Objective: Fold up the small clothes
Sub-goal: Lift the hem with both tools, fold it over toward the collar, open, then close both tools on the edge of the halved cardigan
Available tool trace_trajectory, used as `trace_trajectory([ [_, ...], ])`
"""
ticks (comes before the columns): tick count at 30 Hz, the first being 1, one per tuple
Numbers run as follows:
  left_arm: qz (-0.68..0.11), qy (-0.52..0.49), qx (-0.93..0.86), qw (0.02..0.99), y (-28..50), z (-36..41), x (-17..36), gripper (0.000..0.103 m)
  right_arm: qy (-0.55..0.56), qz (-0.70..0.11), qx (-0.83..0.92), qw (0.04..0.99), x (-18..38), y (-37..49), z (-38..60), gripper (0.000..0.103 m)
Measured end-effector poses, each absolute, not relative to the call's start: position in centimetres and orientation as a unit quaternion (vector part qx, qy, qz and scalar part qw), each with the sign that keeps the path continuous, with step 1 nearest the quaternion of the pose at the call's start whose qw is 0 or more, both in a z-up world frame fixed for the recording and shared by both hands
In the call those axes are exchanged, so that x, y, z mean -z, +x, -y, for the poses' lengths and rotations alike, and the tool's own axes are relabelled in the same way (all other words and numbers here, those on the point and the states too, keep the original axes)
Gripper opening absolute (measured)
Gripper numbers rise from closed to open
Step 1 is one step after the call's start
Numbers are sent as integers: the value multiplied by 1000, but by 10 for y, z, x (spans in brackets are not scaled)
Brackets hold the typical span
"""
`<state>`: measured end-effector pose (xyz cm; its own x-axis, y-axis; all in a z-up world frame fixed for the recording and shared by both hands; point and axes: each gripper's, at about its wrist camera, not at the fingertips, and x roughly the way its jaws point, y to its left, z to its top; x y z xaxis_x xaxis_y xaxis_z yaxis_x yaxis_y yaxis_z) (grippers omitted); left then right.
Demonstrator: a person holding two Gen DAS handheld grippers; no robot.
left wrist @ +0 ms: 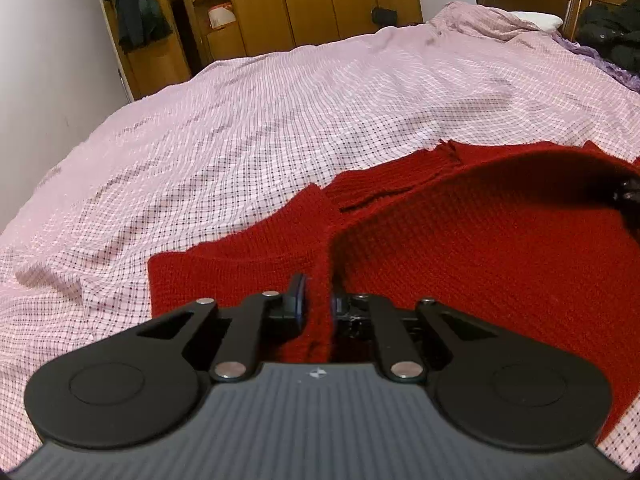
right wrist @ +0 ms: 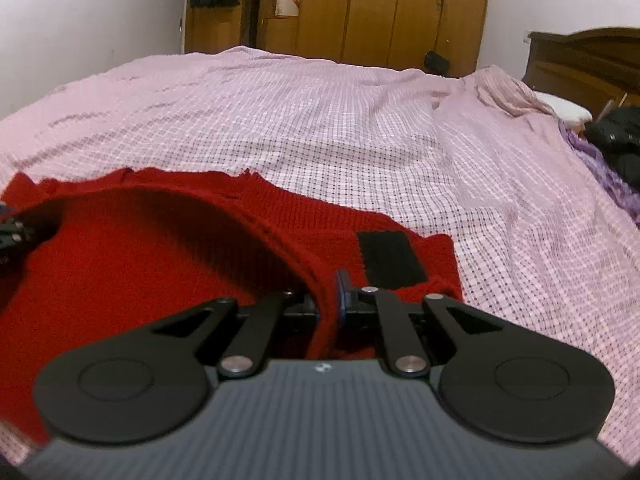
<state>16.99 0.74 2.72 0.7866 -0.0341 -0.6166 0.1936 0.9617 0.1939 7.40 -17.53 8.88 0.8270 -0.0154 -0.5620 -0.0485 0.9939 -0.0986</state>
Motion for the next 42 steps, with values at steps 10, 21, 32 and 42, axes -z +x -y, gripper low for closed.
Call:
trace_trajectory([
  [10, -322, 77, 73, 941, 124, -29, -64, 63, 2, -295, -49, 954, -101, 59, 198, 24],
  [21, -284, 79, 42, 955, 69, -74, -97, 76, -17, -292, -78, 953, -108, 43, 205, 41],
  [32, -330, 19, 3, 944, 99, -130, -61, 76, 26, -309, -86, 947, -115, 49, 223, 41],
  [42, -369, -165, 43, 914, 123, -170, -39, 76, 51, -324, -115, 938, -118, 61, 234, 60],
])
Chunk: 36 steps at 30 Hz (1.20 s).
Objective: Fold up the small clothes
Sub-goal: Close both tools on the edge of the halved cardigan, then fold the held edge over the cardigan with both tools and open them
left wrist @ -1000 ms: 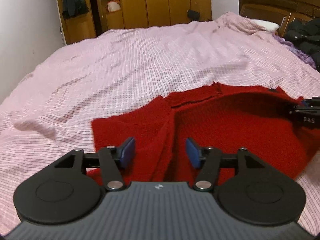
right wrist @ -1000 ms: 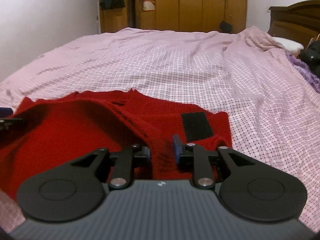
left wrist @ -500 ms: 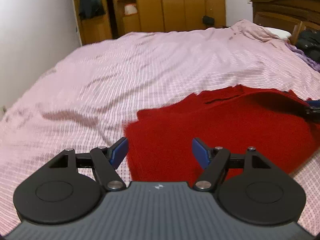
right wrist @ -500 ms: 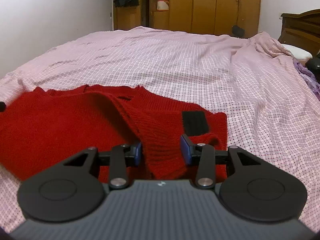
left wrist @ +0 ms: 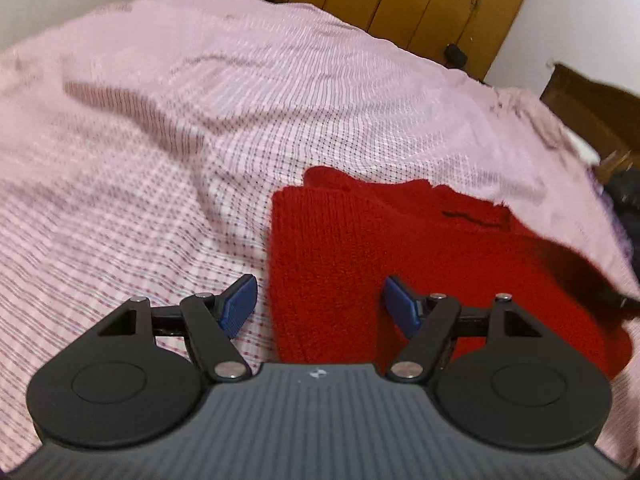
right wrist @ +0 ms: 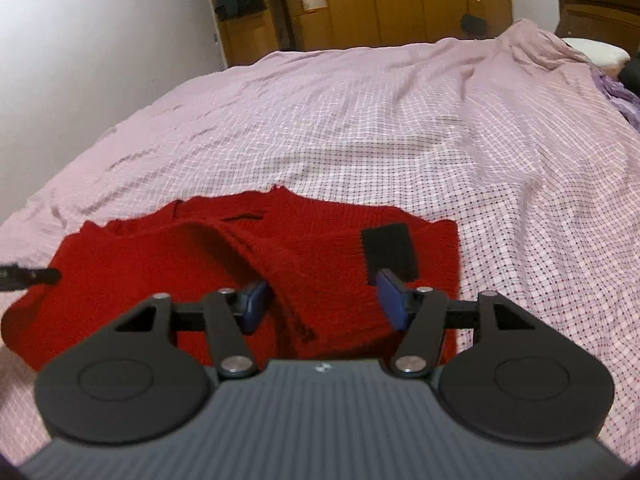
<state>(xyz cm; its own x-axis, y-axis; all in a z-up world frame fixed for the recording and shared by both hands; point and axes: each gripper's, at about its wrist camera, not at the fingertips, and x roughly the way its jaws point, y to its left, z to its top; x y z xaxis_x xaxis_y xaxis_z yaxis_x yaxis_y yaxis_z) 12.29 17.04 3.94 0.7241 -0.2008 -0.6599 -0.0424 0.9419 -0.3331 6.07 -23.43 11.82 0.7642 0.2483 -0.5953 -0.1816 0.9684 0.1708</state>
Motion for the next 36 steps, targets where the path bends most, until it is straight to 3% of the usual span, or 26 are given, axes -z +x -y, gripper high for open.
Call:
trace_trajectory([
  [6, -350, -178, 68, 917, 116, -161, -48, 72, 16, -324, -135, 936, -112, 56, 229, 65],
  [12, -327, -100, 52, 938, 109, -136, -57, 35, -10, -308, -130, 942, -110, 57, 223, 61],
  [14, -320, -88, 49, 942, 108, -130, -58, 20, -15, -303, -125, 945, -110, 56, 222, 17],
  [15, -314, -83, 49, 944, 106, -128, -60, 13, -8, -301, -128, 945, -111, 55, 223, 11],
  [27, -232, -36, 47, 971, 125, -109, -112, 10, 4, -207, -69, 976, -168, 80, 237, 8],
  [36, -299, -28, -4, 954, 190, -104, -58, 10, 7, -279, -26, 960, -113, 154, 229, 9],
])
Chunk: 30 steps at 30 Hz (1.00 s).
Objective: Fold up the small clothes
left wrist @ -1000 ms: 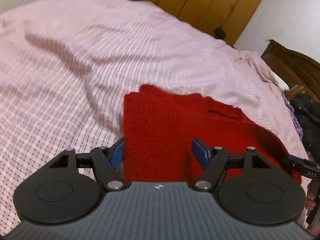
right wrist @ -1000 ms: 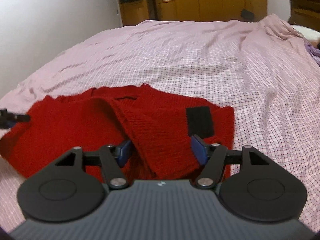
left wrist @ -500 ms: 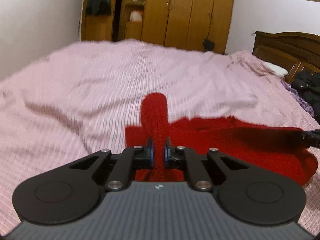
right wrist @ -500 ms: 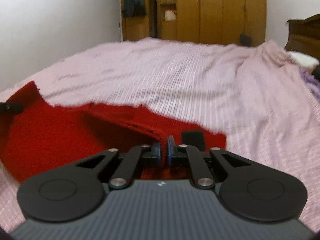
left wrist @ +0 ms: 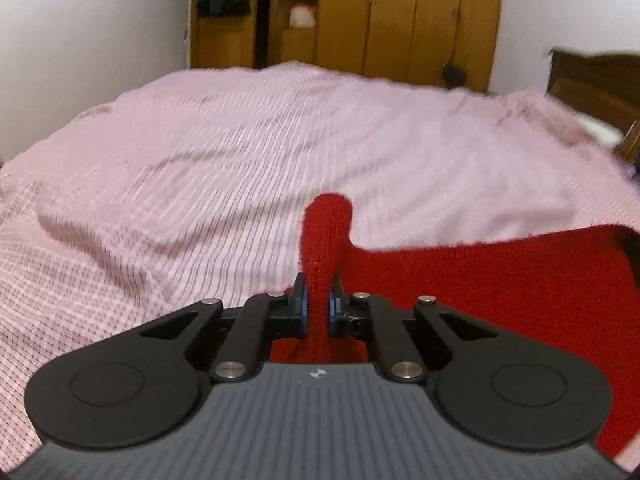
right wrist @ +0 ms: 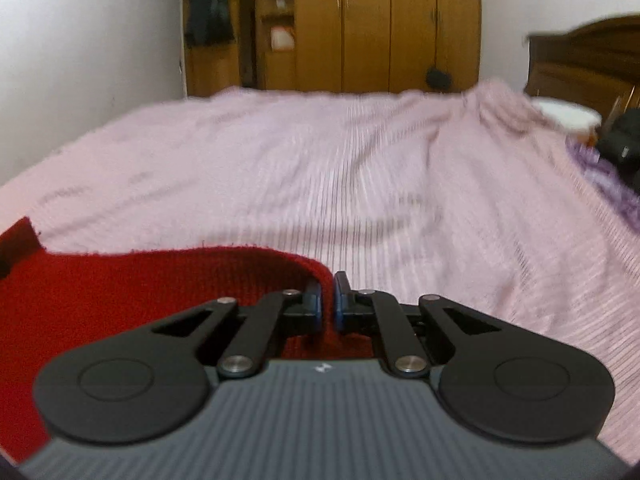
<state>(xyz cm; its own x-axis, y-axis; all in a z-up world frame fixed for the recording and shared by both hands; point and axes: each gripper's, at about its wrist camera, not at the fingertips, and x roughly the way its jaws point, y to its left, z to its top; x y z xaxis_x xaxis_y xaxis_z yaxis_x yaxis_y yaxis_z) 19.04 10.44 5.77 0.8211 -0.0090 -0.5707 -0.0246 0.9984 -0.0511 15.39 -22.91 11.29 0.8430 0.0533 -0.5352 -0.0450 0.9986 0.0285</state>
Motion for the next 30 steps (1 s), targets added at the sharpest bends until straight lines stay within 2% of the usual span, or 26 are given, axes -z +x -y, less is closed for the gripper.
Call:
trace_trajectory([
  [3, -318, -18, -20, 948, 196, -104, -33, 12, 5, -310, -24, 950, -87, 170, 226, 11],
  [5, -314, -25, -23, 949, 193, -108, -26, 17, -6, -321, -23, 947, -76, 176, 223, 15],
  [9, -319, -27, -22, 947, 192, -111, -29, 23, -15, -324, -24, 946, -82, 175, 221, 19],
  [10, -321, -28, -22, 946, 189, -110, -33, 27, -6, -323, -26, 946, -85, 173, 224, 27],
  [11, -323, -33, -23, 945, 189, -111, -36, 29, 13, -319, -28, 947, -89, 168, 229, 45],
  [12, -326, -38, -25, 944, 188, -113, -39, 33, 35, -313, -31, 949, -94, 164, 234, 57],
  [13, -328, -43, -29, 943, 187, -114, -43, 37, 59, -304, -34, 950, -99, 158, 241, 76],
  [14, -328, -47, -30, 943, 184, -115, -46, 38, 75, -295, -35, 952, -104, 152, 246, 79],
  [25, -329, -7, -28, 944, 130, -109, -78, 60, 144, -276, -18, 950, -129, 90, 282, 79],
  [30, -333, -15, -19, 943, 108, -105, -92, 63, 168, -282, -27, 944, -140, 53, 280, 79],
])
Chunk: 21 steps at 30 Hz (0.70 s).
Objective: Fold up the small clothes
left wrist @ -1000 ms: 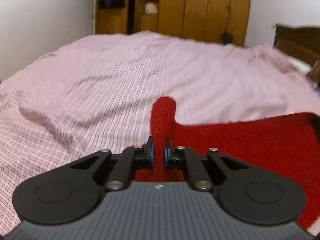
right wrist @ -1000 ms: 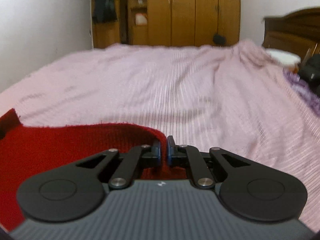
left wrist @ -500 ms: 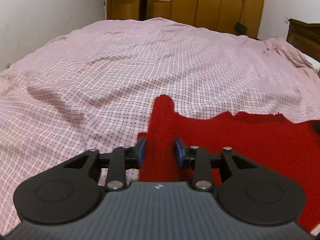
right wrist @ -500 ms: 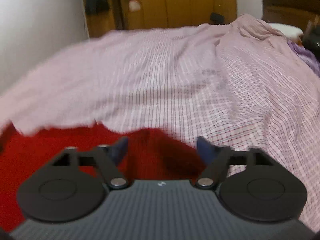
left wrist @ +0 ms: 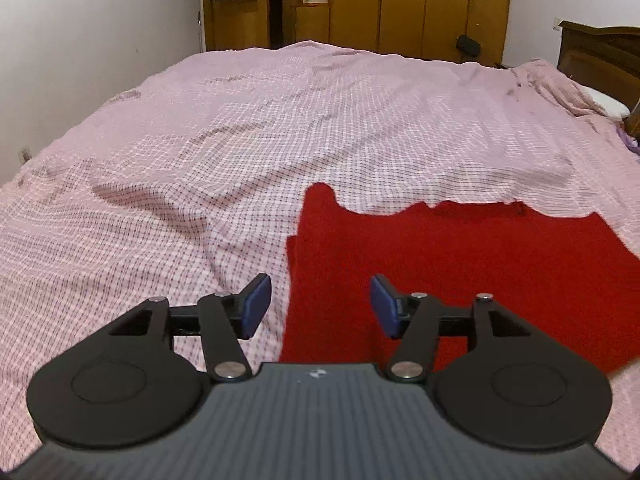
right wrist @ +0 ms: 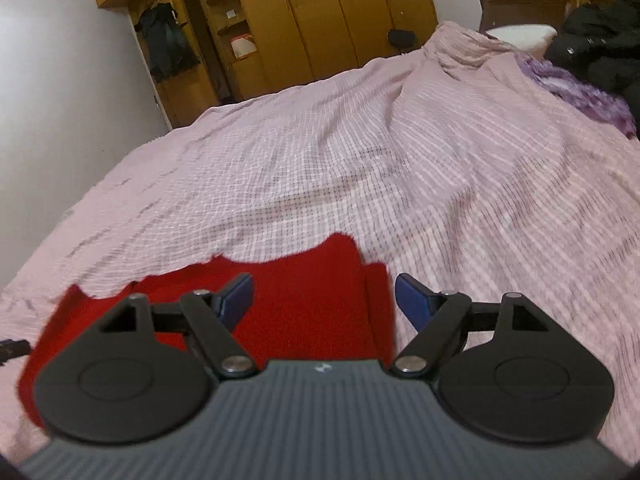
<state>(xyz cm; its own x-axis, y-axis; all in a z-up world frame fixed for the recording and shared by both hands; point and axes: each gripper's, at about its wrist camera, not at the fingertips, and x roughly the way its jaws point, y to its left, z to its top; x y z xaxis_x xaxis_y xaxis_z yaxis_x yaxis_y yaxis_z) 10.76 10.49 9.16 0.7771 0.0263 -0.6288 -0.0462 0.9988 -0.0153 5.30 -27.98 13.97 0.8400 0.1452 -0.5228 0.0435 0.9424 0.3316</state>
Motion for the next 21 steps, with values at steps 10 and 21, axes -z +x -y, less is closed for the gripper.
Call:
trace_trajectory([
  [10, -355, -10, -13, 935, 72, -90, -106, 68, 199, -303, -50, 931, -167, 4, 263, 79],
  [21, -372, -24, -38, 927, 35, -89, -93, 78, 302, -325, -5, 896, -121, -29, 269, 79],
])
